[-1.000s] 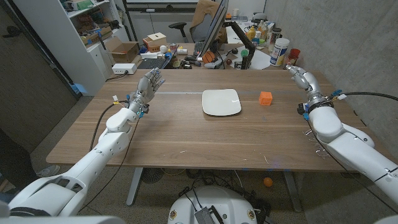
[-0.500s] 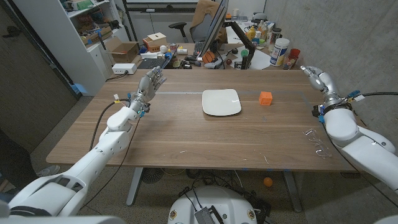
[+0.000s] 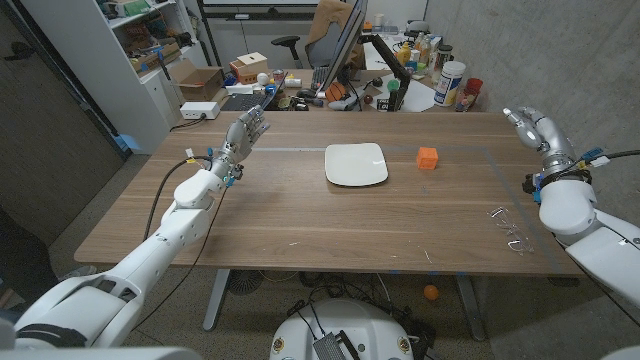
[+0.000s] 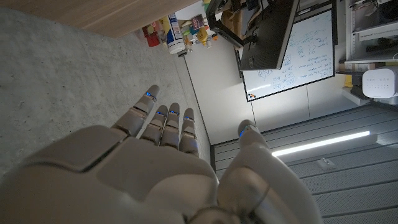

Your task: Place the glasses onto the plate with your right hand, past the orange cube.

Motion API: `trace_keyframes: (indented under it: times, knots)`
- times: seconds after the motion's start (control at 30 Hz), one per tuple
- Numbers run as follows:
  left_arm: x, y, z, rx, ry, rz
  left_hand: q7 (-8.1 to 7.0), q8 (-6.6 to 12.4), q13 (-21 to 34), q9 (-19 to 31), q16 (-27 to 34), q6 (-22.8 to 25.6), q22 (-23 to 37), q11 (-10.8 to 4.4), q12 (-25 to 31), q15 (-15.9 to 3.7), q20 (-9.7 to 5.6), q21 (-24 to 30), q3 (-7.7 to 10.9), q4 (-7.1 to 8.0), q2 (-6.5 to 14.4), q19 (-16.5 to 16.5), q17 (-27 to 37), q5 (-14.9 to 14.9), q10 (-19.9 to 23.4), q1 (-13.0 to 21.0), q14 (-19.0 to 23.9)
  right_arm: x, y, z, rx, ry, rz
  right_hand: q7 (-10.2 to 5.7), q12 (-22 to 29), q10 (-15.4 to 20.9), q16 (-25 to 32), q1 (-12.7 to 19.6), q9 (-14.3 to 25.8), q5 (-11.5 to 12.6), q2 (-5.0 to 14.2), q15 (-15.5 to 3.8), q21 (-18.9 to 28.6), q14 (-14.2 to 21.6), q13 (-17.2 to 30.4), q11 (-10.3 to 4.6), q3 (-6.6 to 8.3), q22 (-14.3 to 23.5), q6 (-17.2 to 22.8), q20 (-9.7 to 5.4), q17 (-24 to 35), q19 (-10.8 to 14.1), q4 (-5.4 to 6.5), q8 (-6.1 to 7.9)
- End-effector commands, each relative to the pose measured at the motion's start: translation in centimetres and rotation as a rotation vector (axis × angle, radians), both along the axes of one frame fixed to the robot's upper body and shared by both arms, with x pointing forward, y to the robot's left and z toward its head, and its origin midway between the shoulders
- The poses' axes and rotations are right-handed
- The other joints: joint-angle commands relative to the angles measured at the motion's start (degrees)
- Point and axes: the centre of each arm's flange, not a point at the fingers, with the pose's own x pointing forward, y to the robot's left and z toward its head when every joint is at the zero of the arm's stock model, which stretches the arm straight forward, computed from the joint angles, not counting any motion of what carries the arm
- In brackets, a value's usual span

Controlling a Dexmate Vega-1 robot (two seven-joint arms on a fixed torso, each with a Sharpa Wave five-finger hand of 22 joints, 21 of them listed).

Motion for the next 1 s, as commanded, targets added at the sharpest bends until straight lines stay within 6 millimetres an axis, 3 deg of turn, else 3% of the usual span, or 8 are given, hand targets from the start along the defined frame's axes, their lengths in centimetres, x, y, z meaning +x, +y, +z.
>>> trace_keyframes:
  times: [0.03,0.6,1.0]
  knots:
    - [0.6,-0.5,0.2,0.028,-0.007,-0.006,0.57,0.18,0.2,0.2,0.0,-0.2,0.1,0.22,0.5,0.26,-0.10,0.2,0.32,-0.27,6.3,0.2,0.2,0.2,-0.5,0.3,-0.9,-3.8,-0.9,0.0,-0.049,0.038,-0.158,0.07,0.3,-0.1,0.1,0.3,0.3,0.2,-0.65,0.09,0.1,0.2,0.1,-0.17,0.00,0.1,-0.1,0.06,0.1,0.4,-0.27,-0.20]
    - [1.7,-2.3,0.3,0.071,0.001,-0.058,0.58,0.20,0.2,0.2,0.0,-0.2,0.1,0.30,0.5,0.20,-0.23,0.2,0.29,-0.27,6.3,0.2,0.2,0.2,-0.5,0.3,-0.9,-9.7,-1.1,-1.0,-0.079,0.161,-0.346,1.07,-0.2,-1.5,-0.2,0.8,0.3,0.3,-1.25,0.75,0.1,-0.6,0.1,0.11,-0.52,0.1,-1.8,0.89,0.1,0.9,-1.04,-0.72]
    - [1.9,-3.4,0.4,0.094,0.003,-0.088,0.62,0.19,0.2,0.2,0.0,-0.2,0.1,0.27,0.5,0.24,-0.32,0.2,0.27,-0.27,6.3,0.2,0.2,0.2,-0.6,0.3,-0.9,-11.2,0.1,-1.0,-0.148,0.307,-0.502,1.48,-0.3,-2.2,-0.1,0.7,0.3,0.3,-2.15,1.04,0.0,-0.7,0.1,0.41,-1.16,0.1,-2.6,1.32,0.1,0.6,-1.40,-0.84]
